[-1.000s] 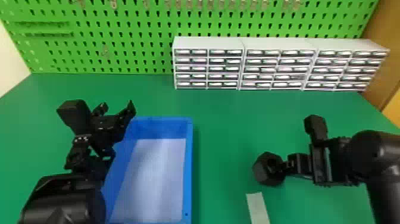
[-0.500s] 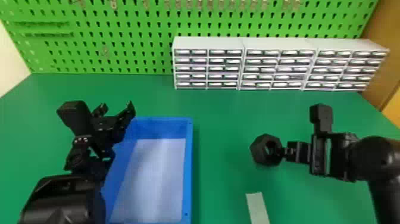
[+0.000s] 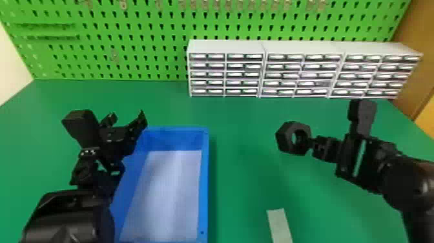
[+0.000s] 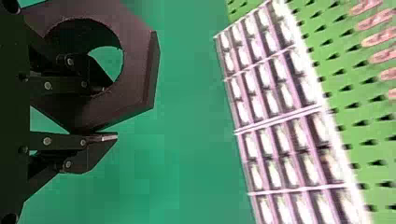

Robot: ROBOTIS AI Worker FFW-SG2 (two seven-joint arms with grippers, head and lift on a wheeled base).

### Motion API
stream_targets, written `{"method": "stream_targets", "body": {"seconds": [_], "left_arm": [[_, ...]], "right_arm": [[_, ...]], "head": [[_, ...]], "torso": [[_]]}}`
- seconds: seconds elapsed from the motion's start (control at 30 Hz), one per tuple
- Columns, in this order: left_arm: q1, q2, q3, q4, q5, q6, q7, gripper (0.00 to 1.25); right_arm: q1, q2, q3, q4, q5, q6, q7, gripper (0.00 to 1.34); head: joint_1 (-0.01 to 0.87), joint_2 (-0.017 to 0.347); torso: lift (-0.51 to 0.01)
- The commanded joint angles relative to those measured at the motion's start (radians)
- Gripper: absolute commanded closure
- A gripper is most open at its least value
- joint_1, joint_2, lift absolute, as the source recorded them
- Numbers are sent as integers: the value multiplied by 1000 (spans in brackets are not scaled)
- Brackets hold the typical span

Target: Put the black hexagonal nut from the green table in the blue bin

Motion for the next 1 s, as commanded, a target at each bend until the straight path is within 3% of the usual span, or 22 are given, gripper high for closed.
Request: {"method": "stream_targets", "body": {"seconds": [0.0,0.43,0.77,0.97], "left_arm": [[0,-3,2,0,0,0,0,435],[0,-3,-2,0,2,0,3,435],[0,-3,-3,0,3,0,8,435],[0,-3,-2,0,5,-1,8,435]], "right_arm": [[20,-19,37,-12,13,-128,0,966],[61,-33,96,-27,86,-441,2,972],[78,-60,137,-27,99,-599,12,972],[92,-42,143,-27,119,-663,12,973]], "head": [[686,51],[686,51],[686,51],[686,51]], "torso": [[-97],[-97],[-97],[-97]]}}
